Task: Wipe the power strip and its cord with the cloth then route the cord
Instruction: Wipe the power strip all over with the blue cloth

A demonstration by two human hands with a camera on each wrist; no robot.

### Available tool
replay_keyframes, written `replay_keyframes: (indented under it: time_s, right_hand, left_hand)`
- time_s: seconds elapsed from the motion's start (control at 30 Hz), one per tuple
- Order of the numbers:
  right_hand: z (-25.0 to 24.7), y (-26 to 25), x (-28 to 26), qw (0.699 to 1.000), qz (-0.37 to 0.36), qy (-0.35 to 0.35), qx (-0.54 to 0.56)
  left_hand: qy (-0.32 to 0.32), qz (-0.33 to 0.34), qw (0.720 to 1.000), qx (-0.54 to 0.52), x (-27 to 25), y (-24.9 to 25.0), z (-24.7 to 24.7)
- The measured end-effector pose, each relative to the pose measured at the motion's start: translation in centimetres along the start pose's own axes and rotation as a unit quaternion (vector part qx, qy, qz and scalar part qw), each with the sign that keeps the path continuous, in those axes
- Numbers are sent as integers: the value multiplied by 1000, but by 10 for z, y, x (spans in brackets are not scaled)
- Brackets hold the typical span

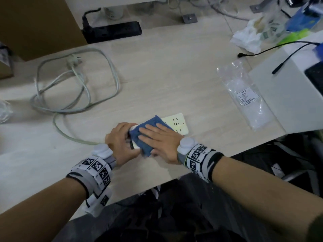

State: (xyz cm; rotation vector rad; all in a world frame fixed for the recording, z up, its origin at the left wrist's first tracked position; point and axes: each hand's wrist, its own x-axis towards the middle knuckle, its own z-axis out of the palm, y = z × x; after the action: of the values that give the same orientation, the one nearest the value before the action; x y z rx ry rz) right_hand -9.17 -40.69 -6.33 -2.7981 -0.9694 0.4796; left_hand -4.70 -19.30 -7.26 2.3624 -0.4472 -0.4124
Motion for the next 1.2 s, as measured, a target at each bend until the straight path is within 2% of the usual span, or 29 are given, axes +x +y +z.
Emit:
replay_keyframes:
  time_s: [0.1, 0.2, 0.4, 0.53, 0.7, 0.83, 1.03, 1.13, 1.2]
  right_hand:
    - [2, 40, -37, 995, 98, 32, 17]
    - [3, 41, -52, 990, 136, 32, 23]
    - [7, -34, 14, 998, 19, 62, 16]
    - [5, -29, 20, 999, -1, 40, 5]
    - [1, 31, -24, 989, 129, 67, 36]
    - [0, 24, -24, 981, 177, 69, 33]
    - [11, -42, 23, 995, 82, 49, 21]
    - [8, -31, 18, 996, 48, 68, 30]
    - [9, -10, 1, 996, 52, 69, 23]
  left_hand:
    - [-12, 3, 1000, 6, -1, 1, -3]
    - [-17, 0, 1000, 11, -3, 5, -2]
    - [8, -8, 1000, 7, -2, 3, 2]
    - [7, 0, 1000, 7, -4, 0, 2]
    - [-16, 2, 1000, 11, -1, 3, -2]
    - [-12, -8, 1000, 14, -1, 5, -2]
    - [9, -10, 1000, -15, -3, -1, 3]
    - [13, -1, 1000, -7, -3, 0, 3]
    - [23, 11, 1000, -3, -3, 2, 5]
